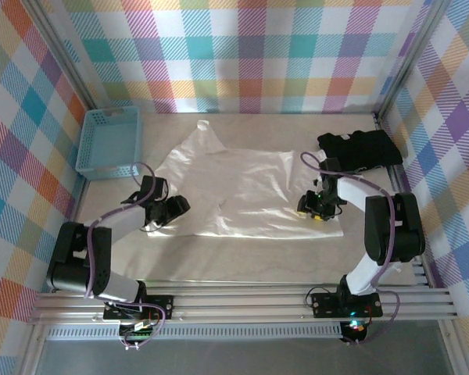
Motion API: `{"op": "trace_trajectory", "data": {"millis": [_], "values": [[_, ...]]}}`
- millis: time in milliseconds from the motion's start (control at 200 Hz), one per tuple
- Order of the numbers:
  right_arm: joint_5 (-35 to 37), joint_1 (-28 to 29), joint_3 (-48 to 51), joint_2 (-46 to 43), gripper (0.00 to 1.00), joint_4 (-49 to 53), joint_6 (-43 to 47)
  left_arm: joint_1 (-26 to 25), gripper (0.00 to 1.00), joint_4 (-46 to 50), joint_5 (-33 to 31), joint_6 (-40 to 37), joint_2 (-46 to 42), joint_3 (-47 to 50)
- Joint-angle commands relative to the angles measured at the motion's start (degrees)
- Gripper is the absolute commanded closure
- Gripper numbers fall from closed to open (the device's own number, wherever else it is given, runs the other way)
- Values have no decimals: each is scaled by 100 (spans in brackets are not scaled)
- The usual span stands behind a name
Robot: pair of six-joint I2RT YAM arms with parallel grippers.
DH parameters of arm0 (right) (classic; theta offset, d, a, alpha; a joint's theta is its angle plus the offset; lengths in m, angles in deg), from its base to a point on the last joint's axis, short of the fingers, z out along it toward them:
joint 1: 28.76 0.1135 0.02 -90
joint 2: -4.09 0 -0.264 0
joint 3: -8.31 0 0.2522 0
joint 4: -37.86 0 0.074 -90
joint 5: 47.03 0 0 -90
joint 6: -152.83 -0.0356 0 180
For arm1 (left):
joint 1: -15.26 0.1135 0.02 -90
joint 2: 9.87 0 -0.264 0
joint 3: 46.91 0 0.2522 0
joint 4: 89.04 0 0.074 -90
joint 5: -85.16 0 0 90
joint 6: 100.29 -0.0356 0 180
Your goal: Fold the inside-out t-shirt
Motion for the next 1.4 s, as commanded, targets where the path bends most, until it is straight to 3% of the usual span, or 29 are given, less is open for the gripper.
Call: {"op": "trace_trajectory", "data": {"millis": [0, 220, 350, 460, 535, 665, 770, 1115, 1395], "values": [[-75, -65, 584, -130, 51, 707, -327, 24, 41, 898, -244, 104, -749, 648], [-103, -48, 1424, -1310, 52, 684, -1202, -62, 40, 1941, -238, 1065, -3098, 1862], [185, -39, 1192, -2102, 50, 128, -1147, -90, 39, 1814, -459, 988, -3893, 1446], [626, -48, 609, -1974, 45, -425, -606, -81, 34, 1165, -818, 415, -2874, 410], [996, -193, 106, -1442, 33, -713, -375, -85, 33, 678, -800, 93, -1688, -450], [1224, -601, -988, -141, 32, -871, -177, -57, 33, 356, -684, -250, 246, -1833], [1523, -763, -1943, 897, 34, -498, -3, -42, 33, 493, -620, -398, 1156, -2713], [1674, -860, -3635, 2520, 41, 138, 384, -37, 33, 632, -384, -543, 2083, -3471], [1376, -860, -4072, 2930, 69, 489, 458, -37, 33, 1014, -430, -715, 2702, -4173]]}}
